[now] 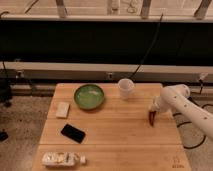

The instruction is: Drag the pepper across the table

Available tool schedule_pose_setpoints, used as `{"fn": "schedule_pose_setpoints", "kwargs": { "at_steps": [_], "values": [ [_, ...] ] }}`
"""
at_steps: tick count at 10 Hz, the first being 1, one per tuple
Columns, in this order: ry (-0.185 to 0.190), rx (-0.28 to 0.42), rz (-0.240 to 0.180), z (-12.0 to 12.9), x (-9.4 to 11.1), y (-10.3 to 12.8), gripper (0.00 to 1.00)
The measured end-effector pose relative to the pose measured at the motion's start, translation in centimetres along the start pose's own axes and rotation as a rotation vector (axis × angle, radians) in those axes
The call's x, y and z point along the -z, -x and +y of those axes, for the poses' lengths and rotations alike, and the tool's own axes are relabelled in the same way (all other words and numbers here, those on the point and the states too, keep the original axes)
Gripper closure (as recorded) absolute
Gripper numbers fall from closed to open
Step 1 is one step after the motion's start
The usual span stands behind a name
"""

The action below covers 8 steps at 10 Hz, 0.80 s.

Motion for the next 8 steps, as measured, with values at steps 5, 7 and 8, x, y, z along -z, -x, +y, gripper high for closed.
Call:
{"fn": "schedule_pose_setpoints", "kwargs": {
  "at_steps": [5,7,8],
  "values": [
    [0.005,-0.007,0.004,0.71,0.26,0.39,1.0],
    [0.01,-0.006,-0.001,1.03,0.27,0.94,1.0],
    [0.012,-0.008,0.002,1.29,0.38,0.97,1.0]
  ]
}}
